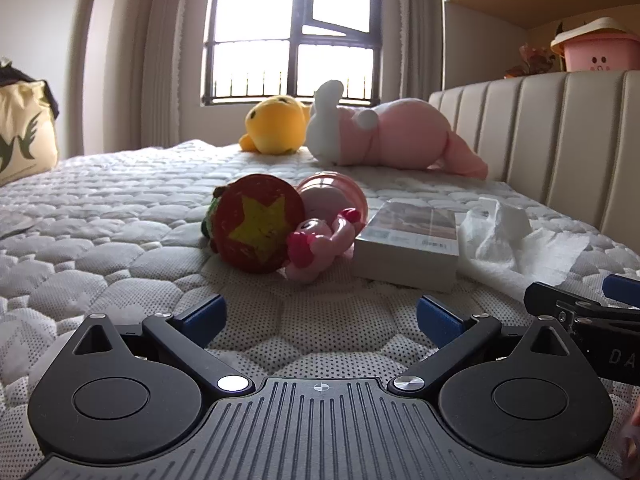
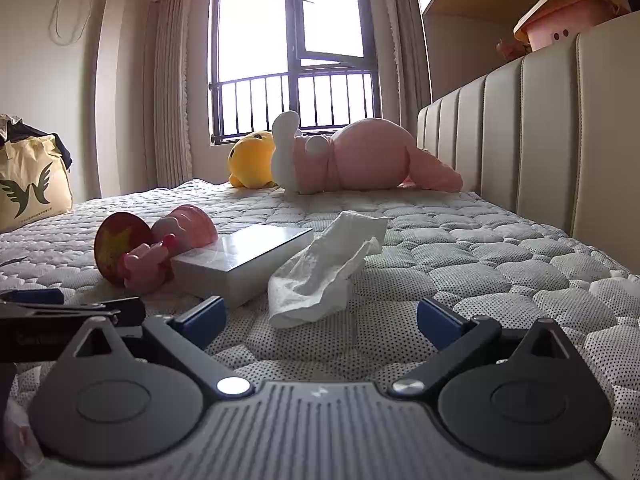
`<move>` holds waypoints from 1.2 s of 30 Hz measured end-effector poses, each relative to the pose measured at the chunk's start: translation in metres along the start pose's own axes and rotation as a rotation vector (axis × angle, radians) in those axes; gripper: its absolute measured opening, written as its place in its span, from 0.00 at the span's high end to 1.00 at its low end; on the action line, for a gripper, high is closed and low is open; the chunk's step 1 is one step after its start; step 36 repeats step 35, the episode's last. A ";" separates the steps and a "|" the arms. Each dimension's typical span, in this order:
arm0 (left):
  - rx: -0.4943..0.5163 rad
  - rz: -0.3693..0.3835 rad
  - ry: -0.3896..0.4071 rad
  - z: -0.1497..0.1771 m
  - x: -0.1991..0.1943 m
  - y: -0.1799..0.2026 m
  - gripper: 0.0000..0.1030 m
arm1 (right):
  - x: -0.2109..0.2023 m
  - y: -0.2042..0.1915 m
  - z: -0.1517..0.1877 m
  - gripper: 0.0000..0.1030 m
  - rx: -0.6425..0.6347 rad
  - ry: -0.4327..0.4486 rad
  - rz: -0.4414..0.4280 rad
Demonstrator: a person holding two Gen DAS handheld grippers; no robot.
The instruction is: Clean container
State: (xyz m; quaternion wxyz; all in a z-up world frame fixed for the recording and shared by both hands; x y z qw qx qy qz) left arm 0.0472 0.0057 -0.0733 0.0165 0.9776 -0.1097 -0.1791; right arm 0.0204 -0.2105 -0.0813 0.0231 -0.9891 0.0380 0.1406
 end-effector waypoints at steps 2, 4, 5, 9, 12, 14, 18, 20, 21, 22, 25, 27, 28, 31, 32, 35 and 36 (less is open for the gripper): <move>0.002 0.000 0.001 0.000 0.000 0.001 0.00 | 0.000 -0.001 0.000 0.01 -0.005 0.001 0.001; 0.004 0.001 0.001 0.001 0.000 0.001 0.00 | -0.001 -0.001 0.000 0.01 -0.004 0.002 0.002; 0.003 0.001 0.001 0.000 0.000 0.001 0.00 | -0.001 0.000 0.000 0.01 -0.003 0.001 0.002; 0.000 0.001 0.002 0.000 0.000 0.001 0.00 | -0.001 -0.001 0.000 0.01 -0.004 0.000 0.002; 0.001 0.000 0.004 0.000 0.000 0.000 0.00 | -0.001 -0.001 0.000 0.00 -0.006 0.000 0.003; 0.002 0.000 0.003 0.000 0.000 0.001 0.00 | -0.001 -0.001 0.000 0.00 -0.006 0.001 0.004; 0.031 0.000 -0.015 0.000 0.002 0.005 0.00 | -0.001 -0.001 0.000 0.01 -0.009 0.001 0.003; 0.058 -0.002 -0.032 -0.001 0.003 0.008 0.00 | -0.001 -0.001 0.000 0.01 -0.007 0.001 0.005; 0.072 -0.009 -0.043 -0.001 0.004 0.010 0.00 | -0.001 -0.001 0.000 0.00 -0.007 0.001 0.005; 0.079 -0.013 -0.045 0.000 0.005 0.011 0.00 | -0.001 -0.001 0.000 0.00 -0.006 0.000 0.005; 0.095 -0.030 -0.041 0.000 0.004 0.013 0.00 | -0.001 -0.001 0.000 0.01 -0.006 0.000 0.005; 0.089 -0.026 -0.039 0.001 0.004 0.012 0.00 | -0.001 0.000 0.000 0.00 -0.007 0.001 0.003; 0.084 -0.022 -0.039 0.001 0.004 0.011 0.00 | -0.001 0.000 0.000 0.00 -0.007 0.001 0.003; 0.052 -0.009 -0.040 0.000 0.004 0.006 0.00 | -0.002 0.000 0.000 0.00 -0.009 0.003 0.002; 0.042 -0.005 -0.041 0.000 0.004 0.004 0.00 | -0.002 0.000 0.000 0.00 -0.009 0.003 0.001; 0.023 0.000 -0.047 -0.001 0.005 0.002 0.00 | -0.002 0.000 0.000 0.00 -0.009 0.003 0.000; 0.023 0.000 -0.047 -0.001 0.005 0.002 0.00 | -0.002 0.000 0.000 0.00 -0.009 0.003 0.000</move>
Point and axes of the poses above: each gripper's, at about its wrist camera, not at the fingertips, and x roughly the way its jaws point, y to its right, z to its underside, the point moved 2 cm from there along x, roughly the way its jaws point, and after that the axes turned 7 degrees about z, right-handed, at the moved point
